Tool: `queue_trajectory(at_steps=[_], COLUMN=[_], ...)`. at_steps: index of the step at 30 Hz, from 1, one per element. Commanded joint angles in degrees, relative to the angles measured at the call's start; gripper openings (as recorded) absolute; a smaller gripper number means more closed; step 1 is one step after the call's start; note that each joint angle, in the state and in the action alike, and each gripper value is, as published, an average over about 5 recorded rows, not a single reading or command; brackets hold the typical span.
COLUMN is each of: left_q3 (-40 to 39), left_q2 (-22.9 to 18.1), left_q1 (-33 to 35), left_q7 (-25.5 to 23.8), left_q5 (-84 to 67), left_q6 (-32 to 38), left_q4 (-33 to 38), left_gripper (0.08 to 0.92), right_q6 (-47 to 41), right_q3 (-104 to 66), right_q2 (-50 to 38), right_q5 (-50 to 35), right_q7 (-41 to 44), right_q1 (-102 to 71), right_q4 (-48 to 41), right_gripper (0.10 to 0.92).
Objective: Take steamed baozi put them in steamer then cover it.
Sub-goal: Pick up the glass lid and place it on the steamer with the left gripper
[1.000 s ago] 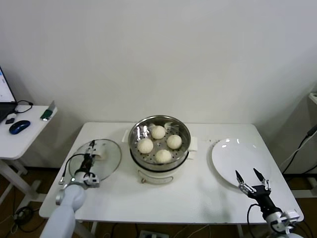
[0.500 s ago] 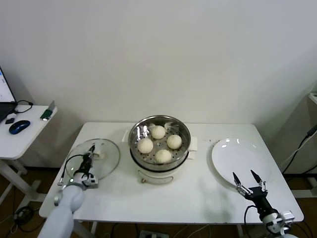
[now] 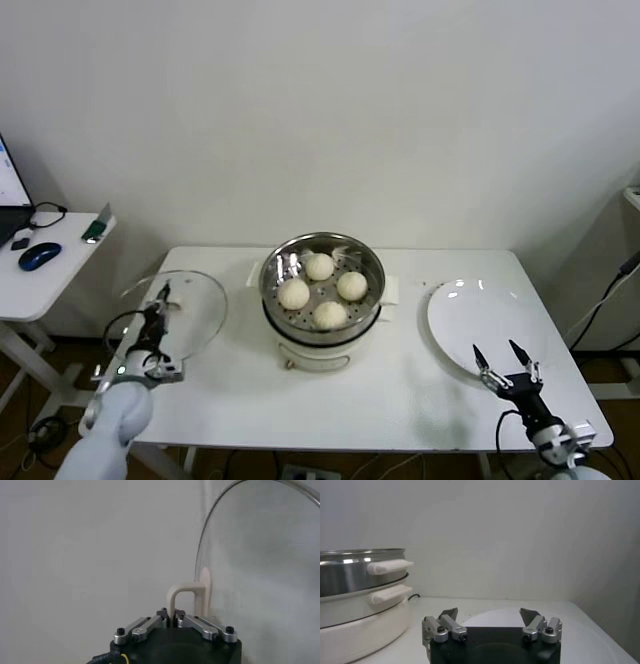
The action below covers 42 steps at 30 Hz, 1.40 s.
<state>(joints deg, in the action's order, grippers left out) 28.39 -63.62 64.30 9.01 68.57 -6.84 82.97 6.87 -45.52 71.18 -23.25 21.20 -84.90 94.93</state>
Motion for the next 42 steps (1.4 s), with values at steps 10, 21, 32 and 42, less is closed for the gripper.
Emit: queue_trajectory(at_steps=[10, 21, 32, 42], left_q3=[-6.0, -29.7, -42.3, -43.3], left_q2=[15.4, 12.1, -3.4, -12.8], left_q1=[13.0, -8.0, -23.3, -24.4], left_q7=[-6.5, -15.8, -23.3, -23.9], left_q5=[-7.1, -3.0, 4.2, 6.4], left_q6=[-31.4, -38.1, -38.2, -38.2], left_q4=[41.9, 39.0, 25.7, 16.1], left_gripper=[0.150, 0.150, 0.150, 0.150], right_q6=[-0.4, -0.5, -0.9, -0.5], right_q3=[2.9, 5.8, 6.8, 6.9], right_q2=[-3.1, -4.2, -5.7, -5.4], right_q5=[0.9, 2.1, 2.5, 3.7], right_q7=[-0.3, -0.5, -1.1, -1.2], right_q1=[5.3, 9.4, 12.2, 13.0], right_q4=[-3.1, -5.7, -6.8, -7.8], right_gripper=[0.823, 0.823, 0.823, 0.823])
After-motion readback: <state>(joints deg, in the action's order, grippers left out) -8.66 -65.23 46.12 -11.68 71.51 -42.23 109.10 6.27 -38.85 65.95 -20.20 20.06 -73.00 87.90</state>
